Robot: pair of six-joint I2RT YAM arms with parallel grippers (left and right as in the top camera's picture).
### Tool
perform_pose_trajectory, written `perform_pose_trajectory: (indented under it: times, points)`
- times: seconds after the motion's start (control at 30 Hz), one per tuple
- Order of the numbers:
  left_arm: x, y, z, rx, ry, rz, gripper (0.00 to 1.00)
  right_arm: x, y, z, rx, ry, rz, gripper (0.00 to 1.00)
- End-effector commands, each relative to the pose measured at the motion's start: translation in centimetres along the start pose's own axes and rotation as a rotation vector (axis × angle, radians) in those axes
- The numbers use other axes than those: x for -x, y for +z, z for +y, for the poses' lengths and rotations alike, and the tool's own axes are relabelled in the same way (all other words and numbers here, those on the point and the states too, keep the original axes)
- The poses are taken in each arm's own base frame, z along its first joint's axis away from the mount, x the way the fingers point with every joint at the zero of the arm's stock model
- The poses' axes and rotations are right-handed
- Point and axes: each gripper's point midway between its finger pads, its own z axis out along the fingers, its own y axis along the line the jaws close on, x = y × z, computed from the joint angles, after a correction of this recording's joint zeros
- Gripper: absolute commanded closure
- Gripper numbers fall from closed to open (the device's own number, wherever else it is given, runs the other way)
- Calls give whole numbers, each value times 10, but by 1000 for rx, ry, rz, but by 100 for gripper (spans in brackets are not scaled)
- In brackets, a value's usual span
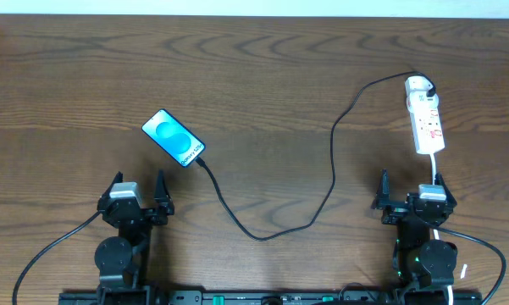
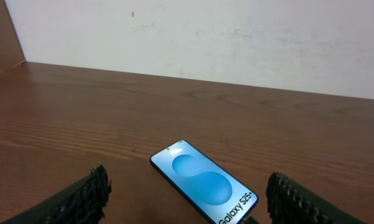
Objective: Plug charger to phone and switch on socket
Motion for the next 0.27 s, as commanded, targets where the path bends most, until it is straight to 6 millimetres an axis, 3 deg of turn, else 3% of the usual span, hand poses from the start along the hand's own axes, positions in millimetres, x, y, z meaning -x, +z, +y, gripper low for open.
perform_pose_trajectory:
  times: [0.0,0.23]
  points:
    - [-16,1,3,17,11,48,18,0,0,1,2,13,-2,1]
    - [-16,1,3,17,10,48,18,0,0,1,2,13,-2,1]
